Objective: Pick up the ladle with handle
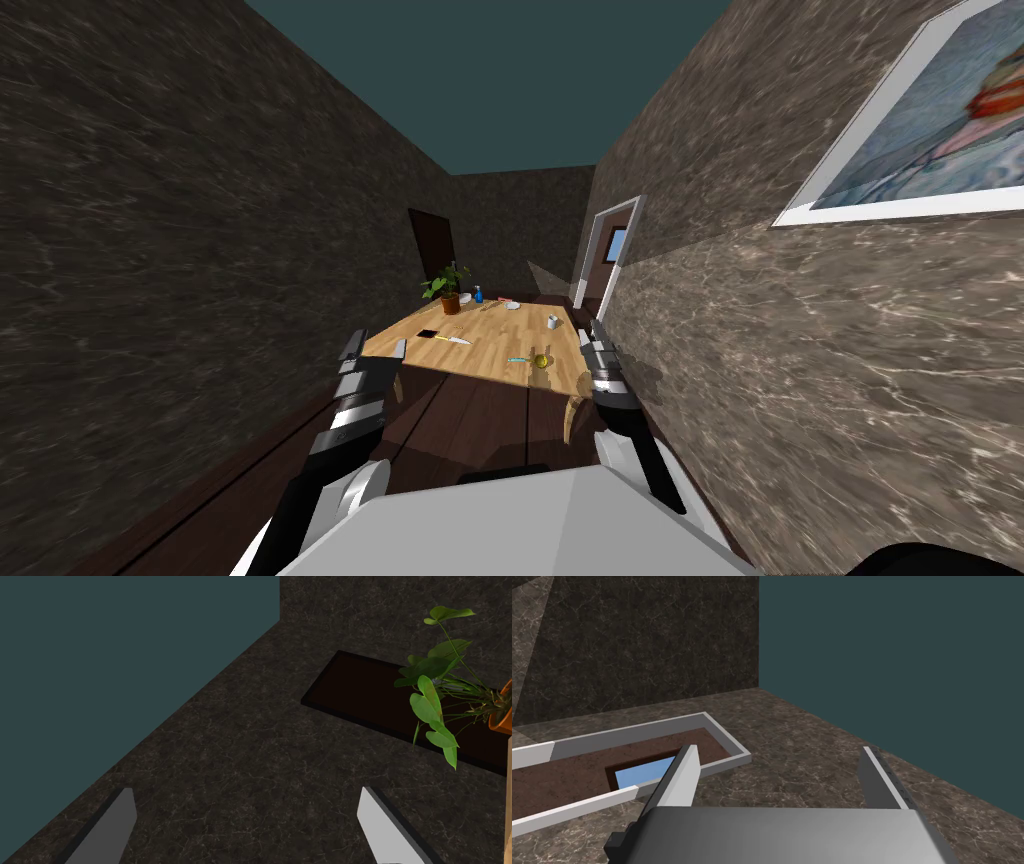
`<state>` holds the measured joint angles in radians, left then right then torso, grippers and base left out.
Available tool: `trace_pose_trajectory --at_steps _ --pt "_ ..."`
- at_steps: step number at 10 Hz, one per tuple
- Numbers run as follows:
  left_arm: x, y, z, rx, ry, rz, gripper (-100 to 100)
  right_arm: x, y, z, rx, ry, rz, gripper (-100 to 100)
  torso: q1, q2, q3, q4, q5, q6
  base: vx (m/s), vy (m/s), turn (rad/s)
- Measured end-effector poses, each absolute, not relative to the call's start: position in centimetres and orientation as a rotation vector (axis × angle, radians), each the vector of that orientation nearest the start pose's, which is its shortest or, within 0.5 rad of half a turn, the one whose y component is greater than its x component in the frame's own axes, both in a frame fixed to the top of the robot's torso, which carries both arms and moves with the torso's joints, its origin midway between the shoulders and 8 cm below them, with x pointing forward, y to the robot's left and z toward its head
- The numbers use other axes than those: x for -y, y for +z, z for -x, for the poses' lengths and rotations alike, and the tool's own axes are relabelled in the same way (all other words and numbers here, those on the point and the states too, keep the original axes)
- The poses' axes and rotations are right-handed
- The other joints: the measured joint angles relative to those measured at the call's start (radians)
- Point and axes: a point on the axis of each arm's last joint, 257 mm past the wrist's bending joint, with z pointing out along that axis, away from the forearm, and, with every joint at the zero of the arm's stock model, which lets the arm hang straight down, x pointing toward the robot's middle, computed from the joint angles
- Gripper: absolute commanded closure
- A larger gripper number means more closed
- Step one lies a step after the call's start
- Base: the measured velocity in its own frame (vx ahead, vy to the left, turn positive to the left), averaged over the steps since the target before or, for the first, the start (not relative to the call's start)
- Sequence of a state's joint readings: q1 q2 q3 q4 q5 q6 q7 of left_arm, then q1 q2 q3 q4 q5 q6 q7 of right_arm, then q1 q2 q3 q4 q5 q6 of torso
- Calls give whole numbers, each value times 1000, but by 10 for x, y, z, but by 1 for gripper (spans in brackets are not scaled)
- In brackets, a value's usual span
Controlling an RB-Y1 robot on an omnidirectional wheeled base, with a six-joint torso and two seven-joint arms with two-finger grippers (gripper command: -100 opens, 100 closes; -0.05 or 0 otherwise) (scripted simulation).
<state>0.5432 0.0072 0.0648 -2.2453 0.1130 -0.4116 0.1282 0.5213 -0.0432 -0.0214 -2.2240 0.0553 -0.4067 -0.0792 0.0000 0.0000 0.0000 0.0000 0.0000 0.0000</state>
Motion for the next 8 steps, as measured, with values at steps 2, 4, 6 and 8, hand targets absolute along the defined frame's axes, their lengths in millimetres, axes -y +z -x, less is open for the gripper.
trace_pose_trajectory --at_steps 2,4,6,8 --pt "-324 -22 -352 -601 -1368 899 0 278 -39 -370 -827 1256 -744 -100 8 4 2 1 2 0 -84 144 -33" --pt "-324 -22 -352 -601 -1368 899 0 267 -57 -375 -894 1242 -724 -100 10 7 4 2 2 0 -126 182 -21" --pt "-323 -22 -352 -601 -1368 899 0 254 -82 -381 -980 1220 -702 -100 14 8 5 2 3 0 -105 206 -27" --pt "-323 -22 -352 -601 -1368 899 0 242 -112 -383 -1080 1190 -668 -100 17 9 5 2 4 0 -121 207 -14"
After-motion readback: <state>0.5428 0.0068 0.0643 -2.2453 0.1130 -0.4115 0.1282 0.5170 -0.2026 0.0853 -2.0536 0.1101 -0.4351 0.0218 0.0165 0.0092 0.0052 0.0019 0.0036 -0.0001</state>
